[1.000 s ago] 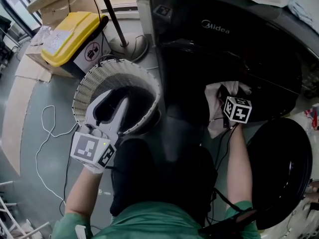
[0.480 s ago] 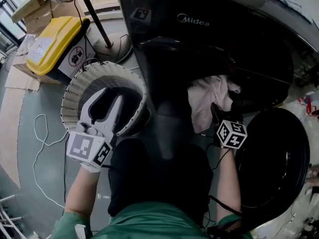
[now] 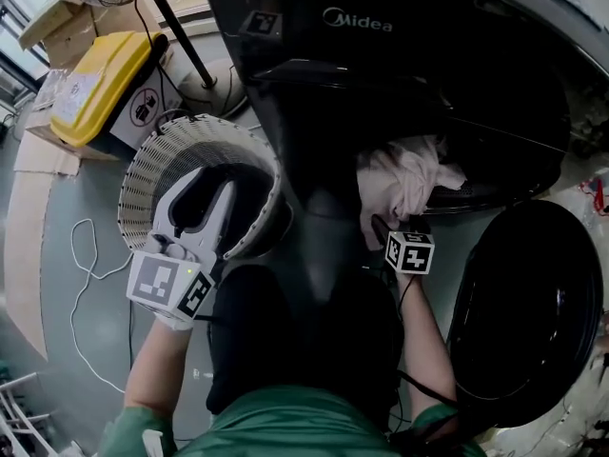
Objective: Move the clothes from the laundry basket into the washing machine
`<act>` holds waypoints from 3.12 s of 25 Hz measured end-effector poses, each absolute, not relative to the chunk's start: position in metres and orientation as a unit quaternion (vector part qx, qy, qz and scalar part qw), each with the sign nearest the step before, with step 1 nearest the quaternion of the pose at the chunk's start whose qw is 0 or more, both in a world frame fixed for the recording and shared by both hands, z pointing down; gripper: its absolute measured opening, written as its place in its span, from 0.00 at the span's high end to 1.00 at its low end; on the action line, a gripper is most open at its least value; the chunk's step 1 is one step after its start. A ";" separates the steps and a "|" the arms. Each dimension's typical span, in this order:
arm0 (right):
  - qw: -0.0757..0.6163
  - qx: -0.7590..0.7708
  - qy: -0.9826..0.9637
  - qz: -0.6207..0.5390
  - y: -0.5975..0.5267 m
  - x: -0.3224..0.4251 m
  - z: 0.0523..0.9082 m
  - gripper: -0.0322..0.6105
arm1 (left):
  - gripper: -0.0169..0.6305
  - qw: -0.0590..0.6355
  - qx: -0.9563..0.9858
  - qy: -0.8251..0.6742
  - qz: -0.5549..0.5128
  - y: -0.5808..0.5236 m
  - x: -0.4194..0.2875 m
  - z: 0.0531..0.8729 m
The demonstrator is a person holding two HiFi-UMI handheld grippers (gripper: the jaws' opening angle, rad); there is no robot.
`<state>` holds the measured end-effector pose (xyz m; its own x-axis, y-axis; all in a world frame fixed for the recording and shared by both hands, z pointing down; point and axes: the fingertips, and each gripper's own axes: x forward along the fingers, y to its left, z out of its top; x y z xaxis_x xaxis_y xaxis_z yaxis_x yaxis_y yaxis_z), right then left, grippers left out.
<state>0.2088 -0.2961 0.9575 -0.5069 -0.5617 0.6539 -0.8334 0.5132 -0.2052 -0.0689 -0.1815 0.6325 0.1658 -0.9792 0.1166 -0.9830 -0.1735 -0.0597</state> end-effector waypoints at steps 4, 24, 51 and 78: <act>0.304 0.443 -0.810 0.237 -0.309 0.207 0.969 0.33 | 0.73 0.012 0.756 -0.651 0.068 -0.177 -0.075 0.630; 0.115 0.499 -0.853 0.099 -0.443 0.208 0.786 0.75 | 0.74 0.004 0.735 -0.674 0.071 -0.149 -0.093 0.617; 0.154 0.505 -0.834 0.161 -0.350 0.242 0.862 0.93 | 0.74 -0.003 0.750 -0.659 0.058 -0.156 -0.074 0.609; 0.141 0.489 -0.858 0.072 -0.416 0.225 0.806 0.49 | 0.75 -0.002 0.733 -0.677 0.066 -0.136 -0.094 0.612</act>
<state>0.2254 -0.4162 0.8063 -0.4827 -0.8185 0.3116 -0.8590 0.5118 0.0136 -0.0936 -0.1357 0.6116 0.0738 -0.9928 0.0947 -0.9923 -0.0826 -0.0923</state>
